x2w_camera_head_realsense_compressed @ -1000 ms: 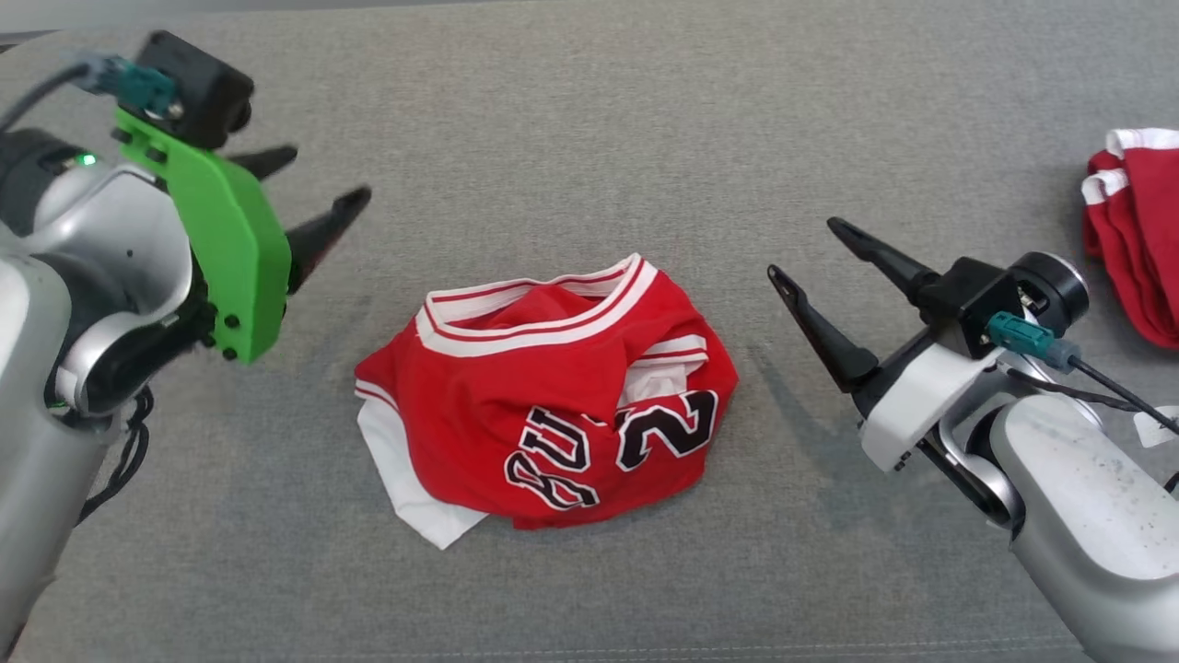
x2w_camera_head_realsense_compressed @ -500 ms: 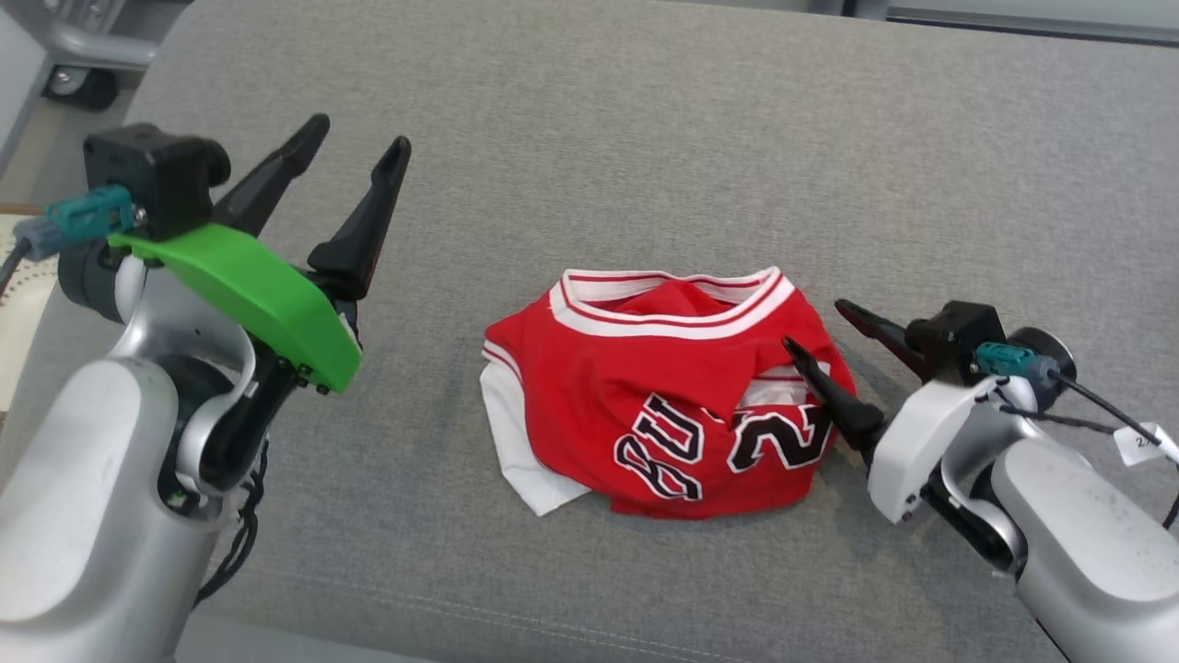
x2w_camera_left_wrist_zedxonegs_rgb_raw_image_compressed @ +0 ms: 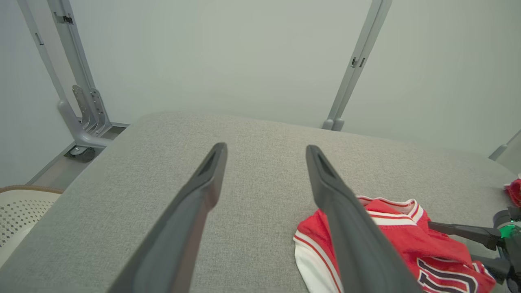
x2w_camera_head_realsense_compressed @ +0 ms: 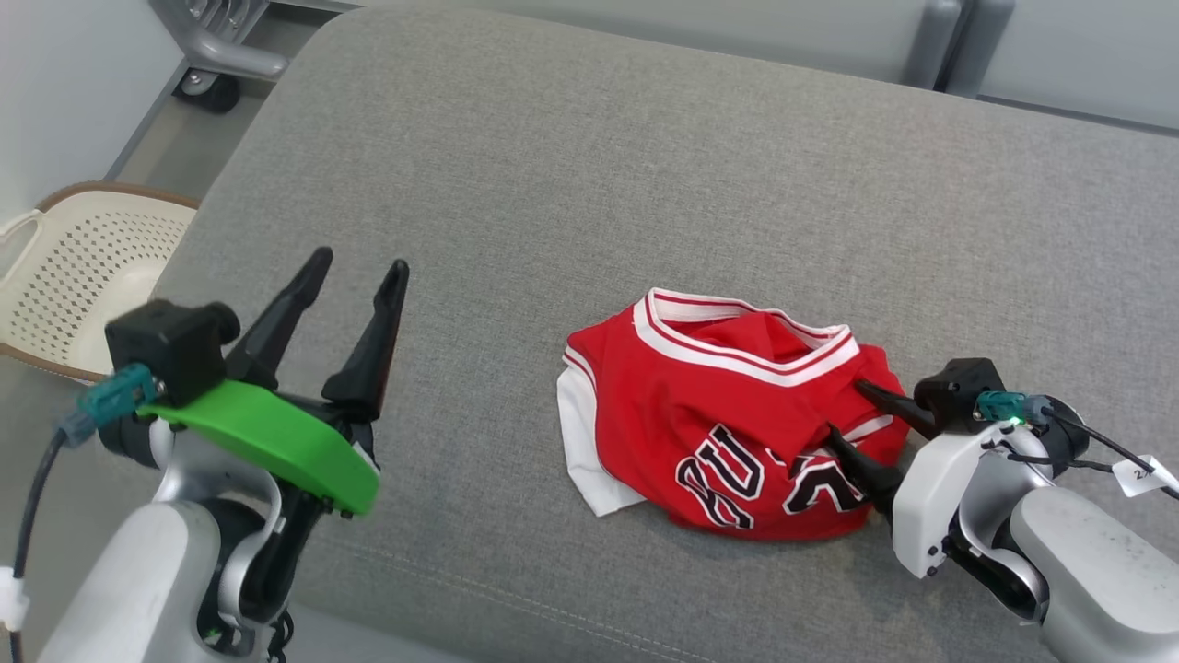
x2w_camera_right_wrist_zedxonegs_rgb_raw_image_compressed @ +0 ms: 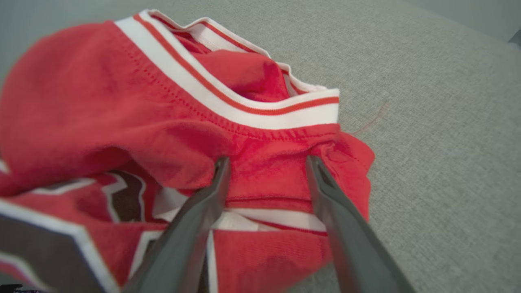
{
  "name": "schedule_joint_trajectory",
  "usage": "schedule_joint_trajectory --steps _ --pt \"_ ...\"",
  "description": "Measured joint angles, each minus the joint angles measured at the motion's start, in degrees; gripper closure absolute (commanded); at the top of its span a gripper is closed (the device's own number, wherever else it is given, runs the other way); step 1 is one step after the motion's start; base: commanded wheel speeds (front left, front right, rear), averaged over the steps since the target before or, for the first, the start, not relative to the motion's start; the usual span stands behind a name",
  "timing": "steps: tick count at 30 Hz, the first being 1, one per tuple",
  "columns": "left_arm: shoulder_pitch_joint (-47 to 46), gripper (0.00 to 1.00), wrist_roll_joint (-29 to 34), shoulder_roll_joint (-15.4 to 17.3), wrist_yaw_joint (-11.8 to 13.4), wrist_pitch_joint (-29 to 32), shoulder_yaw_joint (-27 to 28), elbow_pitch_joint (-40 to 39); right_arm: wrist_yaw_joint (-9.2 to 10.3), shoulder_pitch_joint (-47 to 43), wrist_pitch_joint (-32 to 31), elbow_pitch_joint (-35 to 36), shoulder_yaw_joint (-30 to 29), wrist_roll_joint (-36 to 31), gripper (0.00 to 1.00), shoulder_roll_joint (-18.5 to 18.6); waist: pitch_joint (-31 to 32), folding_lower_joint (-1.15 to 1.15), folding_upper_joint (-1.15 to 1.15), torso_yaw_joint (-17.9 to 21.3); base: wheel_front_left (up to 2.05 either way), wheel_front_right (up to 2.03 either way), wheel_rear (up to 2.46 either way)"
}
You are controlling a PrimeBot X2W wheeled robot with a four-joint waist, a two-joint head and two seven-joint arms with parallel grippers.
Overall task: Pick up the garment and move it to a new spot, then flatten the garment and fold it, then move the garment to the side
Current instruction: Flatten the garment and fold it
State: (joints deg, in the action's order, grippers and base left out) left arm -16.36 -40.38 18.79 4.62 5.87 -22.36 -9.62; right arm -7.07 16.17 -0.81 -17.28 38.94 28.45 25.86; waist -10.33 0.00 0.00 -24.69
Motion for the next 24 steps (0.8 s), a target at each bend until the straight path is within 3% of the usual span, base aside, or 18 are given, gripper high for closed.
schedule_joint_trajectory --steps 1,3,4,15,16,17,18,19,24 --pt "1.0 0.00 0.0 -0.2 0.2 -0.5 -0.1 -0.2 0.00 0.0 -0.4 -0.2 0.0 0.4 0.53 0.2 0.2 0.00 0.00 -0.3 0.00 0.00 0.00" --pt "2.8 0.00 0.0 -0.4 0.2 -1.0 -0.2 -0.6 0.00 0.0 -1.1 -0.3 0.1 1.0 0.89 0.4 0.6 0.00 0.00 -0.8 0.00 0.00 0.00" --pt "3.6 0.00 -0.2 -0.7 0.3 -1.4 -0.2 -0.7 0.00 0.0 -1.5 -0.3 0.2 1.4 0.97 0.5 0.8 0.00 0.00 -1.0 0.00 0.00 0.00" --pt "9.0 0.00 0.0 -1.5 0.8 -5.3 -0.3 -2.7 0.00 5.1 -4.4 5.4 -0.1 8.5 1.00 2.3 2.6 0.00 0.00 -1.8 0.00 0.00 0.00" --pt "9.5 0.00 0.4 -1.5 0.8 -5.7 -0.3 -2.7 0.00 5.6 -4.8 5.7 -0.3 8.5 0.97 3.0 2.8 0.00 0.00 -1.7 0.00 0.00 0.00" --pt "9.9 0.00 0.7 -1.5 0.8 -6.1 -0.4 -2.8 0.00 5.7 -4.9 5.8 -0.6 8.5 0.61 3.6 3.0 0.00 0.00 -1.7 0.00 0.00 0.00" --pt "10.4 0.00 1.2 -1.5 0.8 -6.2 -0.4 -2.9 0.00 5.7 -5.4 5.8 -0.7 8.6 0.18 4.3 3.1 0.00 0.00 -1.6 0.00 0.00 0.00" --pt "10.9 0.00 1.6 -1.5 0.8 -6.5 -0.6 -3.1 0.00 5.6 -6.3 5.8 -0.6 8.9 0.00 5.1 3.2 0.00 0.00 -1.4 0.00 0.00 0.00" --pt "13.8 0.00 1.8 -1.5 0.9 -7.1 -1.6 -3.4 0.00 3.2 -8.7 5.8 0.4 10.7 0.00 6.8 3.0 0.00 0.00 -0.9 0.00 0.00 0.00"
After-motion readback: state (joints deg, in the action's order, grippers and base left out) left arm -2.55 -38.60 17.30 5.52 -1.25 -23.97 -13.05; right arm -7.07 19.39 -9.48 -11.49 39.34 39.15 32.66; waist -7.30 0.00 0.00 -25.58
